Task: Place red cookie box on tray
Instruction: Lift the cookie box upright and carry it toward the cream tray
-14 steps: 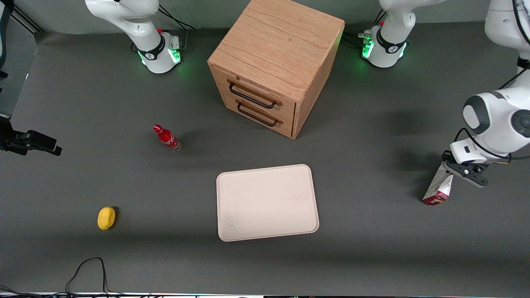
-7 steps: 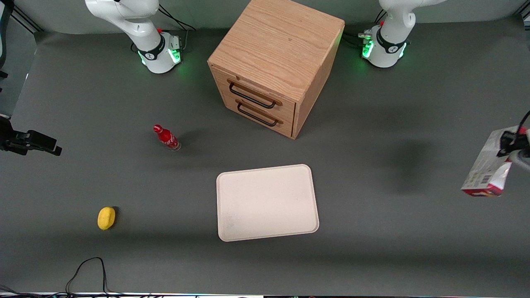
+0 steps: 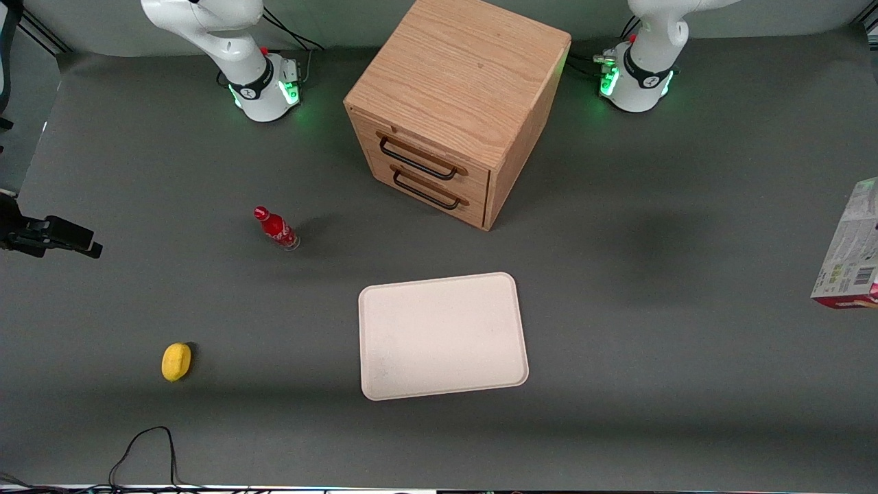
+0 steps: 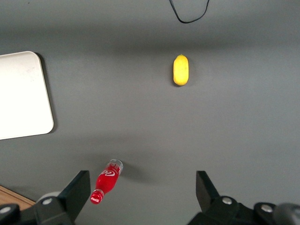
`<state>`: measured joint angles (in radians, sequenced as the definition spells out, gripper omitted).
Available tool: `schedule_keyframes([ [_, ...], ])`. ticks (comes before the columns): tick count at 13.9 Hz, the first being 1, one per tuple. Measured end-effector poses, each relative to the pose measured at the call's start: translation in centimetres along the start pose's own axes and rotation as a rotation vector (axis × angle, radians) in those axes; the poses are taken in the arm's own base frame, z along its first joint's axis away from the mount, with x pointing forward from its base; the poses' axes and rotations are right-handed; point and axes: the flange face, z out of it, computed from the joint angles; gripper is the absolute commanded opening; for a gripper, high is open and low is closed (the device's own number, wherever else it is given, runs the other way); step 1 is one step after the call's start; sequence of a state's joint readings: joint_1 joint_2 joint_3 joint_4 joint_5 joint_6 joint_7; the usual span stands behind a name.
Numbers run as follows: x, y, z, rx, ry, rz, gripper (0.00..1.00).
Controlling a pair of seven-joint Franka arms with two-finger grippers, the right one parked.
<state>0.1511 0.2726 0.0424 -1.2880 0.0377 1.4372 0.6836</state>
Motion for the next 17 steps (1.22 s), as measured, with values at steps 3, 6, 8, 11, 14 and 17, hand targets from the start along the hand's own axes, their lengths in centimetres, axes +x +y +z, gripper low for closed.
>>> schedule_keyframes([
  [3,5.9,7.8,0.1,0.003,0.0,-0.132,0.0],
  [6,11.6,18.7,0.1,0.024,0.004,-0.265,0.0],
  [8,14.8,25.7,0.5,0.037,0.016,-0.356,0.0],
  [11,19.0,35.7,1.3,0.022,0.056,-0.497,0.0],
  [14,21.1,42.3,1.7,-0.031,0.106,-0.585,0.0],
  [17,21.8,43.6,2.6,-0.039,0.101,-0.595,0.0],
])
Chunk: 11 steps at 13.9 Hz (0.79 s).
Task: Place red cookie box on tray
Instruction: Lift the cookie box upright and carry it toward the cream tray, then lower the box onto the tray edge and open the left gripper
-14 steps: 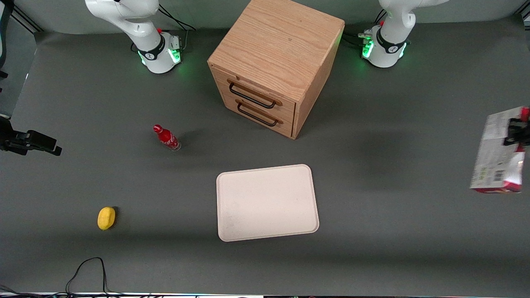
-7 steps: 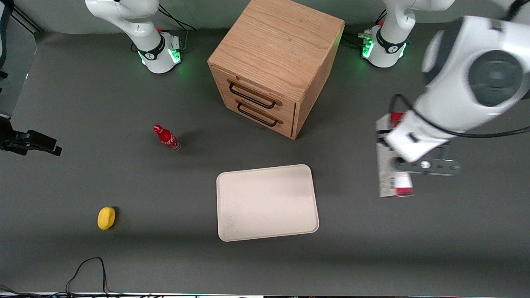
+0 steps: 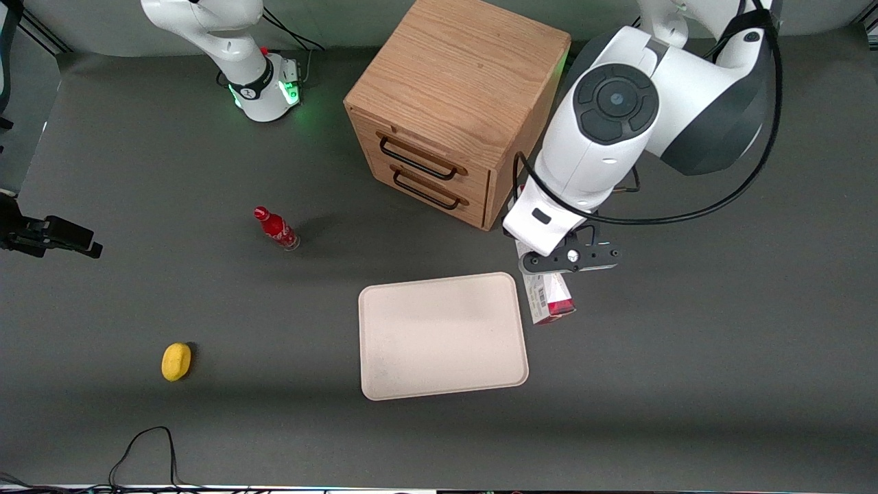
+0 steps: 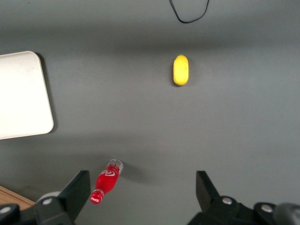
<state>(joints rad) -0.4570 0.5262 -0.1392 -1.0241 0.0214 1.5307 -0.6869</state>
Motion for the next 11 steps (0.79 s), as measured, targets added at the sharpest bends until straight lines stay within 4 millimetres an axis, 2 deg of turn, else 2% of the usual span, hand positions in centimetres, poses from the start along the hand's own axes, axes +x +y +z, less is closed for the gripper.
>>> schedule_keyframes([
  [2,1.2,0.6,2.9,0.006,-0.014,-0.003,0.0],
  [5,3.4,2.8,10.8,0.02,-0.016,0.01,0.0],
  [8,4.5,4.5,18.7,0.039,0.016,0.037,0.0],
  [11,4.9,4.7,23.8,0.06,0.025,0.052,0.0],
])
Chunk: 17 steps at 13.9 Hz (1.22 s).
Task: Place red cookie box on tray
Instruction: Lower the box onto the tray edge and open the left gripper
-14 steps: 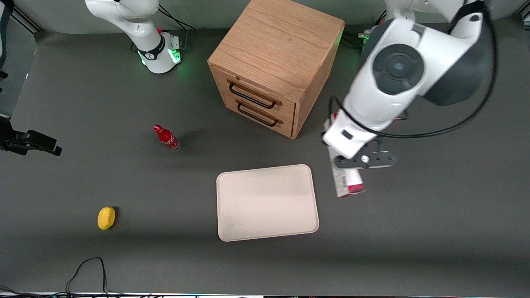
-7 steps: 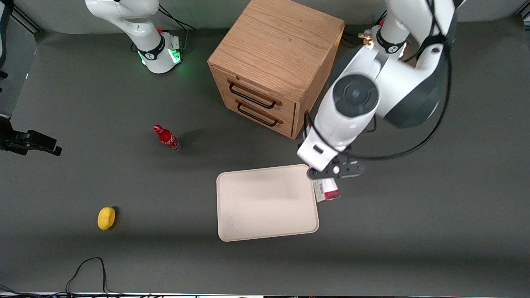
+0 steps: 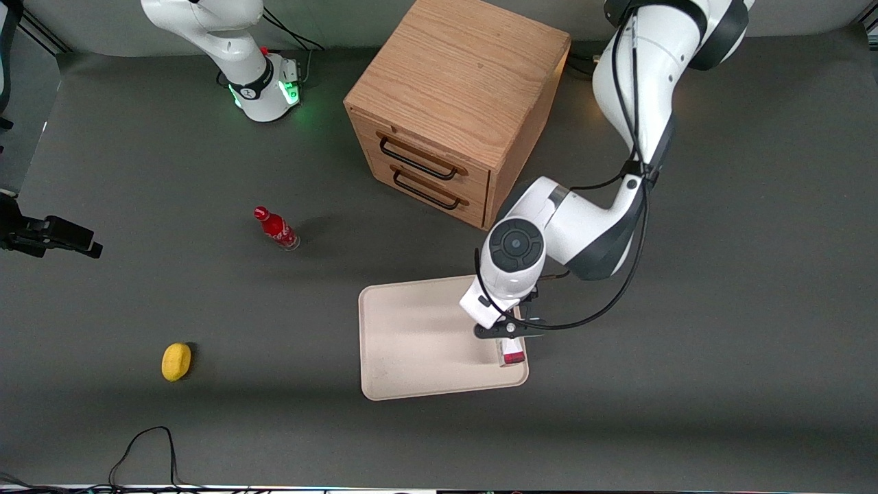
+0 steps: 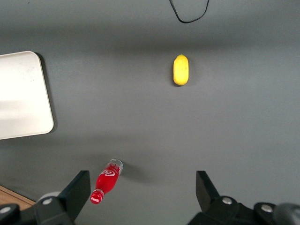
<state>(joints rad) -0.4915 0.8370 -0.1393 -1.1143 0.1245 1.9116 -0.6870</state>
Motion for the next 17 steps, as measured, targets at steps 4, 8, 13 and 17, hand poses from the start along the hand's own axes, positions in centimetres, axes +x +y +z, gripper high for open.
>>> schedule_keyframes([
  [4,0.1,0.2,3.1,0.017,0.002,0.011,0.02],
  [8,0.2,0.4,5.0,0.017,0.003,0.015,0.03],
  [13,0.4,0.3,5.9,0.031,0.018,0.025,1.0],
  [17,0.8,0.3,4.3,0.025,0.04,0.023,1.0],
])
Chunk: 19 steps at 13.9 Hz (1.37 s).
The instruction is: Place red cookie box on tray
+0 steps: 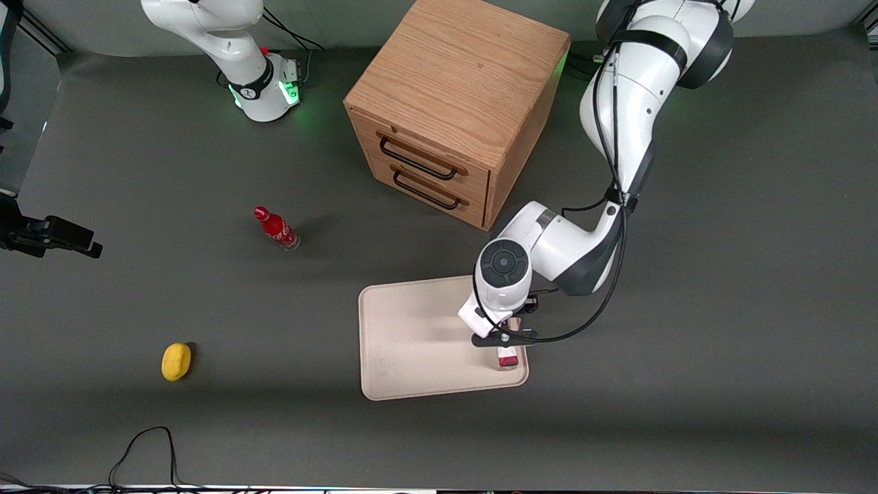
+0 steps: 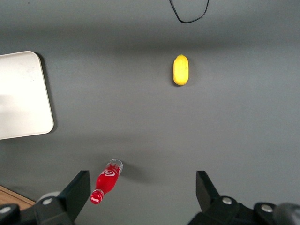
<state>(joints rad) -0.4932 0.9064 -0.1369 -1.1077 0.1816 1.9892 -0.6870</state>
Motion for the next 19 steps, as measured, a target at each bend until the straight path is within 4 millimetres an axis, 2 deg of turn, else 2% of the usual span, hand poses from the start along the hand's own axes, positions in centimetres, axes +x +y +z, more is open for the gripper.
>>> schedule_keyframes([
  [2,0.0,-0.8,-4.1,0.02,-0.01,-0.01,1.0],
  [4,-0.8,-2.1,-10.5,0.04,-0.017,-0.019,1.0],
  [7,-3.4,-4.5,-20.8,0.042,-0.03,-0.027,1.0],
  [9,-4.7,-7.3,-25.4,0.049,-0.035,-0.029,1.0],
  [11,-5.3,-11.5,-27.6,0.06,-0.04,-0.019,1.0],
  [13,-5.1,-17.4,-28.3,0.054,-0.07,0.0,1.0],
  [16,-3.3,-28.1,-27.9,0.015,-0.107,0.017,1.0],
  [17,-2.8,-31.0,-27.6,0.006,-0.115,0.021,1.0],
  [19,-2.0,-35.5,-26.8,-0.005,-0.131,0.034,1.0],
])
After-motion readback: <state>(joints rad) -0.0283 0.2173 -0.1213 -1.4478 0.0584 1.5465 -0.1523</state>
